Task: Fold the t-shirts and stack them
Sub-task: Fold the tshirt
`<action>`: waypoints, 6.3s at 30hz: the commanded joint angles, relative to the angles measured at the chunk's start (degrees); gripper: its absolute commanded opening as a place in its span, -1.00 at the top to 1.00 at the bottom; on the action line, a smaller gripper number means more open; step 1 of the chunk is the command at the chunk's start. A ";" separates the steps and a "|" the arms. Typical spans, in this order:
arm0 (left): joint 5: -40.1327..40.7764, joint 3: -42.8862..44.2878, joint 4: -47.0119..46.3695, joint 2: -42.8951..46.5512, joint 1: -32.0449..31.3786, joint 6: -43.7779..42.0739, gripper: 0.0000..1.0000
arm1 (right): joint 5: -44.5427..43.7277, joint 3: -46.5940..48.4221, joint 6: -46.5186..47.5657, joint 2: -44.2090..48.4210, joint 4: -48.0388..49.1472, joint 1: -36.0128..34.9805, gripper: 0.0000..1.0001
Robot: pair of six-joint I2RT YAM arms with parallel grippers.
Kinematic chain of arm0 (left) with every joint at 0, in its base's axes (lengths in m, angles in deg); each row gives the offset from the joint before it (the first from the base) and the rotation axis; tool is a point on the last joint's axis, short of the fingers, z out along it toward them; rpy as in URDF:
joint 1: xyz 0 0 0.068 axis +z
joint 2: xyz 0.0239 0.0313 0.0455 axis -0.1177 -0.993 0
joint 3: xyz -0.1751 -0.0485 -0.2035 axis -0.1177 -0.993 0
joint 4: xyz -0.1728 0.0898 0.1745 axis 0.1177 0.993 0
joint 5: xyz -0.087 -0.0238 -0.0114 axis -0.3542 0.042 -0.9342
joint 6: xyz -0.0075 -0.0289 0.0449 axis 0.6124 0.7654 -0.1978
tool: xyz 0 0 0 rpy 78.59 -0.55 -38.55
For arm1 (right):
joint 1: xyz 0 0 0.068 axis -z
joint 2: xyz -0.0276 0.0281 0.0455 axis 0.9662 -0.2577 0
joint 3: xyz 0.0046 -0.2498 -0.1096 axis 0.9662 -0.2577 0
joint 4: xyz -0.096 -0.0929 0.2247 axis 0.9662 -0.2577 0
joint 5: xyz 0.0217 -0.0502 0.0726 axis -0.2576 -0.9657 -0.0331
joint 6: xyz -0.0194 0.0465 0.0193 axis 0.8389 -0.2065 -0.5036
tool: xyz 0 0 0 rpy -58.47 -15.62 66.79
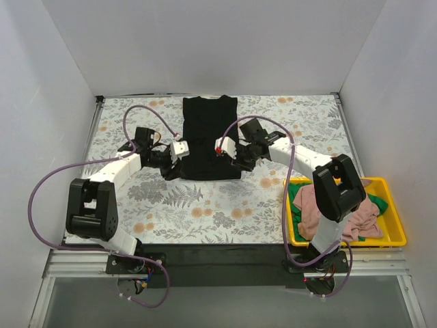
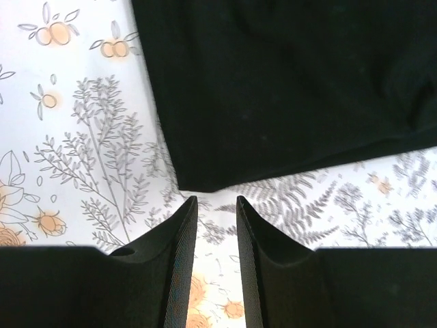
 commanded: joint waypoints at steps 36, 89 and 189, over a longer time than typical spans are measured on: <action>3.65 2.15 -0.98 -4.58 -2.87 -14.52 1.00 | -6.67 -3.08 5.82 -0.95 1.28 -5.18 0.97; -4.26 46.98 20.22 -36.38 5.66 1.39 1.00 | -1.12 56.70 21.20 -37.94 -19.78 2.55 0.97; 11.30 -7.86 -32.34 1.23 -20.80 1.75 1.00 | 45.63 27.17 -27.32 -40.32 -19.12 0.71 0.97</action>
